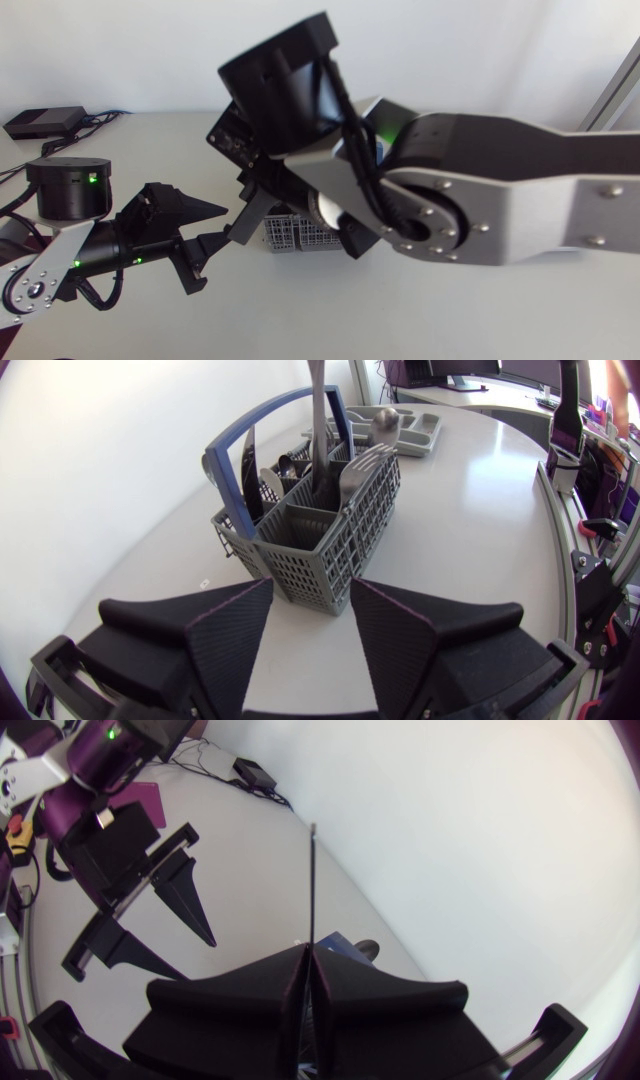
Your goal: Sort the cutlery from the basket into the organizer compartments.
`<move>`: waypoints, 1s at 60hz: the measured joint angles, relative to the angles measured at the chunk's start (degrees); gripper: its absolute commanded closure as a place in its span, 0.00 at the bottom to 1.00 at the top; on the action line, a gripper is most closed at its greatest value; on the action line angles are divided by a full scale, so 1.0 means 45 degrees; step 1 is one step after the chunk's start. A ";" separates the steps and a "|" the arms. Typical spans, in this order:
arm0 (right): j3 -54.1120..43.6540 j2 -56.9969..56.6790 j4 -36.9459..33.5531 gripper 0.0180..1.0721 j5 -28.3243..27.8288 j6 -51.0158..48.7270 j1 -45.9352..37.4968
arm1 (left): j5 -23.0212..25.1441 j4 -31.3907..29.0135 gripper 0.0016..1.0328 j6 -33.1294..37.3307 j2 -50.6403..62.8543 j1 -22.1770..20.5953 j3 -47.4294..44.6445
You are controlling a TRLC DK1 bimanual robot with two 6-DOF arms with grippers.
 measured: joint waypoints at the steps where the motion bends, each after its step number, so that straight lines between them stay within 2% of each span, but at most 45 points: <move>1: 0.0068 -0.0102 -0.0131 0.94 -0.0117 0.0058 0.0000 | -0.0005 0.0000 0.44 0.0000 -0.0019 -0.0034 0.0000; 11: 0.1044 -0.1302 -0.1899 0.94 -0.1292 0.0792 -0.0277 | -0.0287 -0.0068 0.42 0.0000 -0.0112 -0.0369 0.0000; 21: 0.1928 -0.2637 -0.3886 0.94 -0.2327 0.1685 -0.1481 | -0.0427 -0.0073 0.39 0.0000 -0.0199 -0.0466 0.0000; 34: 0.2108 -0.4682 -0.6465 0.94 -0.3390 0.2268 -0.3157 | -0.1409 -0.0097 0.36 0.0005 -0.0253 -0.1151 0.0083; 47: 0.2103 -0.5974 -0.9000 0.94 -0.5251 0.2370 -0.6513 | -0.2399 -0.0282 0.36 0.0010 -0.0257 -0.2229 0.0374; 60: 0.1603 -0.6611 -0.9734 0.94 -0.7582 0.1175 -1.1128 | -0.3191 -0.0427 0.36 0.0034 -0.0257 -0.3036 0.0525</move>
